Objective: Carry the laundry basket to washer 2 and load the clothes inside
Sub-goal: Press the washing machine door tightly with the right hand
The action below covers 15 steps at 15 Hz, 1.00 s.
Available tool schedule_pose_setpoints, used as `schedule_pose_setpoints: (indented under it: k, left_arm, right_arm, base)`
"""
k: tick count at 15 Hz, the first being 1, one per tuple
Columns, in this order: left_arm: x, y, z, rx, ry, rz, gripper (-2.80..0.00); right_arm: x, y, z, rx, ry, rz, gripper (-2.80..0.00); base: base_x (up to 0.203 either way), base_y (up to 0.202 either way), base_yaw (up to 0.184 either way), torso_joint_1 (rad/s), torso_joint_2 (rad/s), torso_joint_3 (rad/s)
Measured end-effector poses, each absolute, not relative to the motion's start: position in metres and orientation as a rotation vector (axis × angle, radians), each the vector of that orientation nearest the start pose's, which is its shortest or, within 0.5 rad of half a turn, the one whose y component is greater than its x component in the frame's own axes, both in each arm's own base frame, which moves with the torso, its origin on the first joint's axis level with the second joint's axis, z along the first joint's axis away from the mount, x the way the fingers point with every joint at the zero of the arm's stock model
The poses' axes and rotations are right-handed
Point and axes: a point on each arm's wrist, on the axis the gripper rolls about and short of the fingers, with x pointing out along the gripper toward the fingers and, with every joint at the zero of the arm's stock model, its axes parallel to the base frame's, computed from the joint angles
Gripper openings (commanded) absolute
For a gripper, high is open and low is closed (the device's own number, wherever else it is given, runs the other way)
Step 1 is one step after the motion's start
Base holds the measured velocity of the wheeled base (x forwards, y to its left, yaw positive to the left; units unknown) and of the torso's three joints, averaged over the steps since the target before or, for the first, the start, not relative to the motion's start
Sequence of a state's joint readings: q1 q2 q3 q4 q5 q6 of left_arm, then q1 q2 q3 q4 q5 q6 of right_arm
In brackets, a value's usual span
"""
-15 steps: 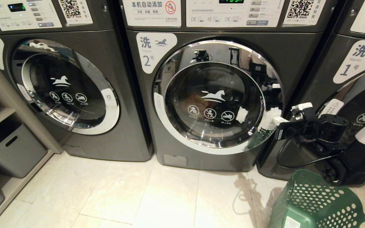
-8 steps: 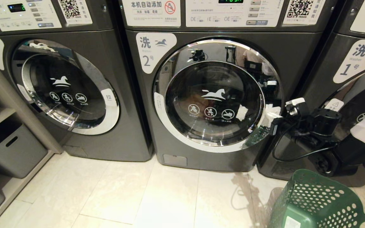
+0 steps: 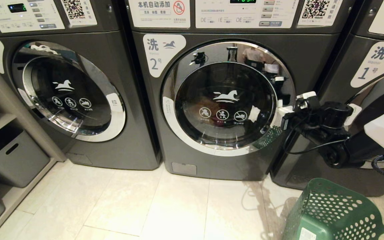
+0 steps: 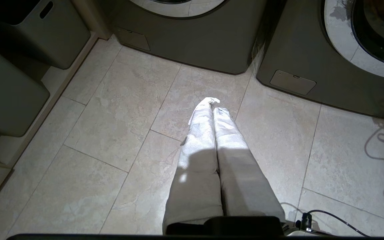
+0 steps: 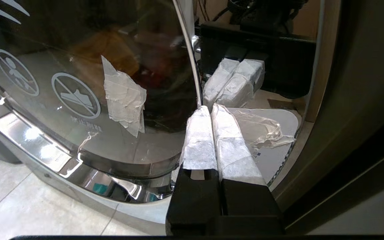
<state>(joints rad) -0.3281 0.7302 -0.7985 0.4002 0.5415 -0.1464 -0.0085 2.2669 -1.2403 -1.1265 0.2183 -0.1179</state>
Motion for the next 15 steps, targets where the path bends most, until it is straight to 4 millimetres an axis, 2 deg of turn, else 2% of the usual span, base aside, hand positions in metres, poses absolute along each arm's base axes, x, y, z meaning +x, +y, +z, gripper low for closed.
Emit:
schedule_pose_setpoints:
  k: [4,9,13,15]
  left_arm:
    - [0.039,-0.001,0.253,-0.013,0.273,0.22,-2.8]
    - [0.02,0.007,0.227,0.066,0.361,0.325,-2.8]
    - [0.006,0.013,0.214,0.082,0.406,0.464,-2.8]
    - [0.003,0.013,0.214,0.063,0.393,0.463,-2.8]
  right_arm:
    - [0.472,-0.002,0.125,-0.13,-0.119,0.184,-2.8]
    - [0.497,-0.004,0.116,-0.128,-0.111,0.159,-2.8]
    - [0.503,-0.004,0.11,-0.129,-0.107,0.161,-2.8]
    - [0.496,-0.005,0.11,-0.128,-0.072,0.153,-2.8]
  base:
    - [0.0,0.0,0.0,0.0,0.0,0.0]
    - [0.0,0.0,0.0,0.0,0.0,0.0]
    - [0.0,0.0,0.0,0.0,0.0,0.0]
    - [0.0,0.0,0.0,0.0,0.0,0.0]
